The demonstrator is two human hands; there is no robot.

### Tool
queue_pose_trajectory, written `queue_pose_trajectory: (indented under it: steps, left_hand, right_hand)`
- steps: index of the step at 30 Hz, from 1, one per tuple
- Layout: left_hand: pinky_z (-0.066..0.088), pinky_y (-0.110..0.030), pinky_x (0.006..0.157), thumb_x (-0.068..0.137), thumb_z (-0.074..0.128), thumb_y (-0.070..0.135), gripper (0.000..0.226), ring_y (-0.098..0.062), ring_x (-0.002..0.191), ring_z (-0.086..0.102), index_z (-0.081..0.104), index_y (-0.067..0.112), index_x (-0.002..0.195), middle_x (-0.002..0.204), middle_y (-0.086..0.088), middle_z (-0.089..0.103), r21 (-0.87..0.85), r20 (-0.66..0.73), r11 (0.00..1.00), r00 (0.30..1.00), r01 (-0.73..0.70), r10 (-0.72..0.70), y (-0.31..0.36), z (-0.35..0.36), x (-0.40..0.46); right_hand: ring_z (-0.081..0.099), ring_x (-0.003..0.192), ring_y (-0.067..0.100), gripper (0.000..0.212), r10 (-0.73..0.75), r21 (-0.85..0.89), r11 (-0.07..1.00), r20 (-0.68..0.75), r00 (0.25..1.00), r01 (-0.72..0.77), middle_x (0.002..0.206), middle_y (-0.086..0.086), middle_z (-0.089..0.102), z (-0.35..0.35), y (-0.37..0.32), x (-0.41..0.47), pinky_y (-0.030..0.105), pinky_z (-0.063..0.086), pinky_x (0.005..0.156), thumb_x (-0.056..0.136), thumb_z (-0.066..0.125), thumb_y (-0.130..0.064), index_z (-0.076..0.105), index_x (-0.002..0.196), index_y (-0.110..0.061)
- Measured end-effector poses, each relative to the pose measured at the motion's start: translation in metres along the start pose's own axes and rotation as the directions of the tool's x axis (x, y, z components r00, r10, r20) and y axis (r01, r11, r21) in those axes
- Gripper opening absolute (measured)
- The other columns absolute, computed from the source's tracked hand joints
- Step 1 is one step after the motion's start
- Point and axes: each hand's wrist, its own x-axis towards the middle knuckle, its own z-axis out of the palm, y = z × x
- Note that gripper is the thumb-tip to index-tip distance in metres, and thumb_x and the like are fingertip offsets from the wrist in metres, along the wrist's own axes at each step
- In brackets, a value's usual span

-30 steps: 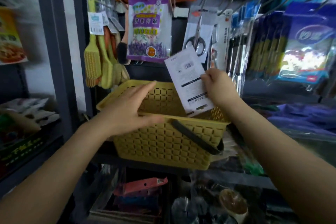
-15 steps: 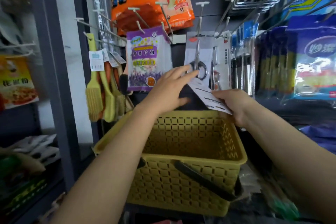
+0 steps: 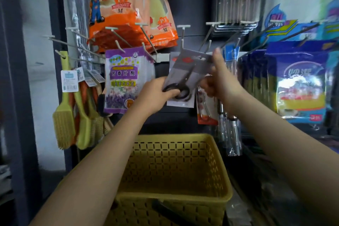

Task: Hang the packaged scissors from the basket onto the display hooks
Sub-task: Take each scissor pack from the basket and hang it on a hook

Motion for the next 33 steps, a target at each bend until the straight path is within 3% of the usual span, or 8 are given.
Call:
queue_pose_trajectory:
  steps: [2,4,7,9,14,18,25,33]
  left_hand:
    - [0.048,-0.032,0.079,0.082,0.064,0.026,0.023,-0.018,0.091,0.062,0.063,0.018,0.103,0.099,-0.004,0.069,-0.056,0.014,0.996,0.998,0.069,-0.069,-0.001,0.003,0.003]
    - [0.050,-0.036,0.083,0.082,0.064,0.028,0.024,-0.018,0.091,0.063,0.062,0.018,0.104,0.099,-0.002,0.069,-0.130,0.023,0.983,0.992,0.128,-0.126,-0.001,0.007,0.004]
    - [0.051,-0.032,0.081,0.083,0.063,0.023,0.026,-0.015,0.092,0.064,0.059,0.015,0.107,0.102,-0.002,0.069,-0.283,0.006,0.948,0.989,0.142,-0.147,0.002,0.010,0.005]
    - [0.054,-0.037,0.081,0.082,0.064,0.021,0.027,-0.015,0.089,0.066,0.058,0.013,0.107,0.100,-0.006,0.070,-0.337,-0.025,0.933,0.989,0.127,-0.144,0.002,0.012,0.004]
    - [0.054,-0.044,0.084,0.082,0.064,0.023,0.013,-0.016,0.085,0.068,0.056,0.028,0.091,0.094,-0.002,0.071,-0.413,-0.045,0.906,0.992,0.093,-0.122,0.003,0.012,-0.001]
    - [0.053,-0.049,0.083,0.082,0.064,0.027,0.013,-0.022,0.085,0.068,0.056,0.032,0.090,0.094,-0.009,0.071,-0.441,-0.036,0.894,0.993,0.082,-0.109,0.004,0.008,-0.005]
    - [0.055,-0.025,0.073,0.084,0.061,0.021,0.015,-0.006,0.079,0.068,0.057,0.031,0.094,0.087,0.007,0.070,-0.573,-0.036,0.819,0.997,0.036,-0.069,0.006,0.003,-0.010]
    - [0.057,-0.027,0.072,0.085,0.059,0.017,0.018,-0.015,0.084,0.068,0.058,0.018,0.103,0.092,-0.003,0.071,-0.654,-0.077,0.757,0.996,-0.011,-0.053,0.006,-0.001,-0.013]
  right_hand:
    - [0.061,0.065,0.016,0.063,-0.124,-0.217,0.971,-0.113,0.986,0.097,0.074,0.007,0.070,0.008,-0.002,0.011,0.041,0.053,0.070,0.084,0.045,-0.063,0.067,0.085,-0.004]
    - [0.069,0.082,0.027,0.063,-0.223,-0.277,0.946,-0.181,0.958,0.168,0.089,0.016,0.074,0.014,-0.007,0.021,0.048,0.055,0.082,0.078,0.057,-0.058,0.068,0.088,0.004]
    - [0.062,0.066,0.026,0.060,-0.261,-0.287,0.938,-0.226,0.938,0.192,0.072,0.016,0.067,0.017,-0.016,0.038,0.035,0.050,0.067,0.075,0.059,-0.058,0.062,0.068,0.002]
    - [0.055,0.061,0.026,0.053,-0.232,-0.229,0.957,-0.230,0.945,0.179,0.068,0.017,0.061,0.018,-0.020,0.047,0.038,0.043,0.062,0.079,0.060,-0.054,0.059,0.065,-0.003]
    - [0.045,0.066,0.022,0.036,-0.155,-0.047,0.988,-0.199,0.968,0.148,0.073,0.013,0.048,0.026,-0.027,0.058,0.033,0.037,0.062,0.077,0.065,-0.046,0.056,0.077,-0.012]
    - [0.045,0.061,0.020,0.031,-0.192,-0.091,0.981,-0.254,0.948,0.174,0.067,0.013,0.047,0.029,-0.030,0.061,0.031,0.035,0.058,0.079,0.063,-0.037,0.049,0.062,-0.015]
    - [0.040,0.055,0.014,0.039,-0.292,-0.184,0.952,-0.313,0.904,0.244,0.053,-0.004,0.041,0.030,-0.034,0.064,0.026,0.034,0.057,0.086,0.057,-0.023,0.036,0.053,-0.019]
    - [0.046,0.067,0.021,0.019,-0.223,-0.024,0.973,-0.329,0.918,0.227,0.073,0.011,0.047,0.040,-0.032,0.060,0.036,0.039,0.063,0.070,0.055,-0.032,0.050,0.075,-0.015]
